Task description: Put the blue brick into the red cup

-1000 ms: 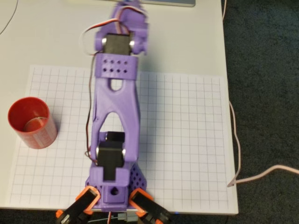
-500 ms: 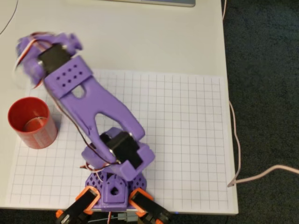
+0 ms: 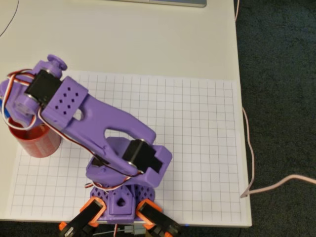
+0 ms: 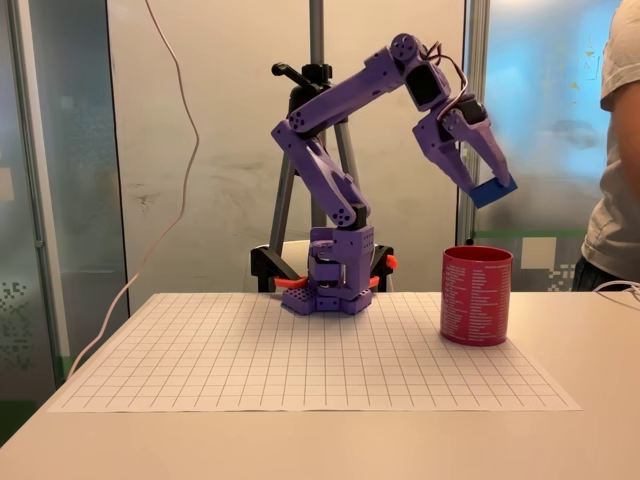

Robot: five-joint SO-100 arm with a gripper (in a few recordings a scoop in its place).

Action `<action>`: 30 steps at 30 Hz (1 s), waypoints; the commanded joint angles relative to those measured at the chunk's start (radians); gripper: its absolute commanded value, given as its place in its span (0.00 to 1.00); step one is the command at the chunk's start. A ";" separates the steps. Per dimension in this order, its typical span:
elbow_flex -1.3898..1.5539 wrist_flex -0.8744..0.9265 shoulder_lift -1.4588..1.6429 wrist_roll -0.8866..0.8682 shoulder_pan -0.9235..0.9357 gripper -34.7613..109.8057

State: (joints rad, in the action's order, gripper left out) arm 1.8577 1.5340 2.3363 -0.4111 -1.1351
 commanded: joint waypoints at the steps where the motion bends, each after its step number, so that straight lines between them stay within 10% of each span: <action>1: 0.060 -0.023 0.064 0.015 0.035 0.24; 30: 0.160 -0.038 0.055 -0.100 0.008 0.24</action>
State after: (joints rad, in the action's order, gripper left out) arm 2.0371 1.5033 2.3899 -0.5016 -1.1290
